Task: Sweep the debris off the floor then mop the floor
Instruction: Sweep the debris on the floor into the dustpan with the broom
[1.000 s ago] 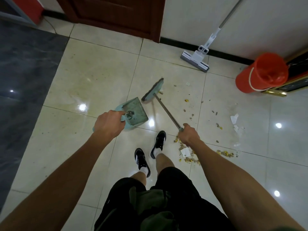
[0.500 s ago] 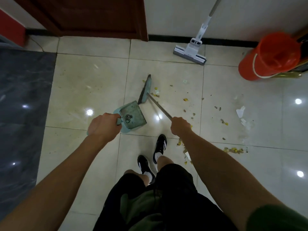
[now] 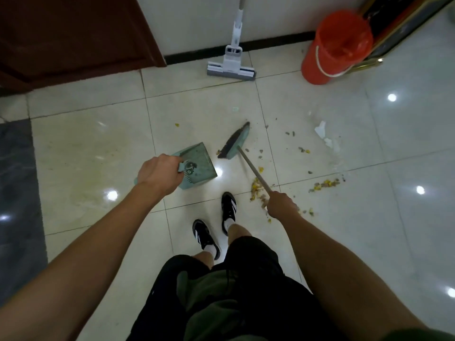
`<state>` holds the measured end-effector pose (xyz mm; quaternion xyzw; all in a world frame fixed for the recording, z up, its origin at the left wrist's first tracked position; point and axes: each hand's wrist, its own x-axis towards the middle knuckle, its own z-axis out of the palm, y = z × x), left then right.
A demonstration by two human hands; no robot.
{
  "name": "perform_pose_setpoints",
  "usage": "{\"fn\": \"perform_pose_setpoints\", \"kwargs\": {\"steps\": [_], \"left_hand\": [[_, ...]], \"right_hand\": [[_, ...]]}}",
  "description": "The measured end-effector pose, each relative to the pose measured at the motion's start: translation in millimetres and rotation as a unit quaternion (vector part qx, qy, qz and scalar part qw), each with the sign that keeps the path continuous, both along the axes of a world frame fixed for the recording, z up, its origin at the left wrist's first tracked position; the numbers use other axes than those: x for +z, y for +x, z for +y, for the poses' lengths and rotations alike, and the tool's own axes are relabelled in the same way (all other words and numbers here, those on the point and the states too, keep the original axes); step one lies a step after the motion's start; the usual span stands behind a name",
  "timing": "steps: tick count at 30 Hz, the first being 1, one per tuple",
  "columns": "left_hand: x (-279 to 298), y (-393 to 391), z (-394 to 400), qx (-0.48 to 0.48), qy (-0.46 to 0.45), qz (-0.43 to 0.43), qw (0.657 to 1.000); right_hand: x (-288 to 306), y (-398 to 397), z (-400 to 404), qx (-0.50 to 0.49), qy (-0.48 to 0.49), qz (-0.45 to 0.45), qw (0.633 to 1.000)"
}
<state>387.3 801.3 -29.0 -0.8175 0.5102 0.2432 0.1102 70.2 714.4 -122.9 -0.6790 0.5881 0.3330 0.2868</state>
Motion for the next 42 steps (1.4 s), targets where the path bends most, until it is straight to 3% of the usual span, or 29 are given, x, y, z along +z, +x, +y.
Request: {"fn": "perform_pose_setpoints", "kwargs": {"steps": [9,15,33,42], "left_hand": [[-3,-21,27,-0.059,-0.033,0.02,0.997],[-2,-19,47,-0.081,-0.043,0.01,0.996],[13,66,119,0.055,-0.03,-0.026,0.998],[14,106,107,0.133,0.001,-0.044,0.99]], "right_hand": [[12,-67,86,-0.099,-0.039,0.027,0.994],[20,-63,112,-0.137,-0.05,-0.009,0.989],[12,99,59,0.066,-0.039,-0.082,0.994],[-7,206,-6,0.106,-0.01,-0.15,0.983]]}}
